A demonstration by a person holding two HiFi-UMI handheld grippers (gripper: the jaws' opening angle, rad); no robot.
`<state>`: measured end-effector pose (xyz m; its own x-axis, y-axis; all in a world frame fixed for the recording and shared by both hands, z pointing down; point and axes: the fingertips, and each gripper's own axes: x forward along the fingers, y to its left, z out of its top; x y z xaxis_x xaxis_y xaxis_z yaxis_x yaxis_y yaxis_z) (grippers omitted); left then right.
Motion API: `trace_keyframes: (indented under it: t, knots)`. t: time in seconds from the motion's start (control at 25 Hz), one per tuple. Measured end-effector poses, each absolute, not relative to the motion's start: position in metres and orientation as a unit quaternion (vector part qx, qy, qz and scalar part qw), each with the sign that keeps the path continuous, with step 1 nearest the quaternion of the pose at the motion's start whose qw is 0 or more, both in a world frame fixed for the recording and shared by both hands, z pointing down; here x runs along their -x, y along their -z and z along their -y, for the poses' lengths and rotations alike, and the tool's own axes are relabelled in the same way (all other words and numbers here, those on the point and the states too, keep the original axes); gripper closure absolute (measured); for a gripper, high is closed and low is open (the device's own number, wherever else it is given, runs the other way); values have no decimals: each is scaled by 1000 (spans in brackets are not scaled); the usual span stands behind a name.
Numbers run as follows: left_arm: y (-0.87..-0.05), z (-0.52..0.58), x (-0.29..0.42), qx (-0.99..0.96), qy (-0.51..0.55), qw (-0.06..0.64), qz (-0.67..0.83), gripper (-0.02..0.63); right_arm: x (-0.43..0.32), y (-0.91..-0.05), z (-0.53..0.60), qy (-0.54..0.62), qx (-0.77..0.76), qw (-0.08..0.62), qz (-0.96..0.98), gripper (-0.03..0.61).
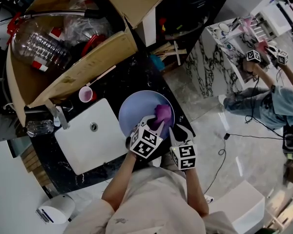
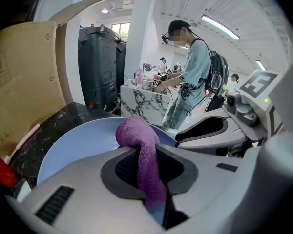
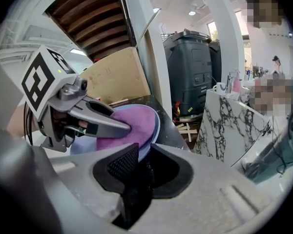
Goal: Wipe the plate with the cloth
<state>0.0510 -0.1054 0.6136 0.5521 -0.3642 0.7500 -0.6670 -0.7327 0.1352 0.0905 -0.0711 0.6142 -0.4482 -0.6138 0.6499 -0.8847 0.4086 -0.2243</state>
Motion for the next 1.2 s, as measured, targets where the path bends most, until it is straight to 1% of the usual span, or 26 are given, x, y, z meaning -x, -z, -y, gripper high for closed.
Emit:
trace_keyframes:
  t: [0.72,1.2]
  knots:
    - [-616,140,-27,-835,-366,208,353,555,-92,-614,77,-289,-464,240,802,508]
    - [-618,144,7,-814,-375,219,386,555,-92,-616,77,-295,-477,239,793,509]
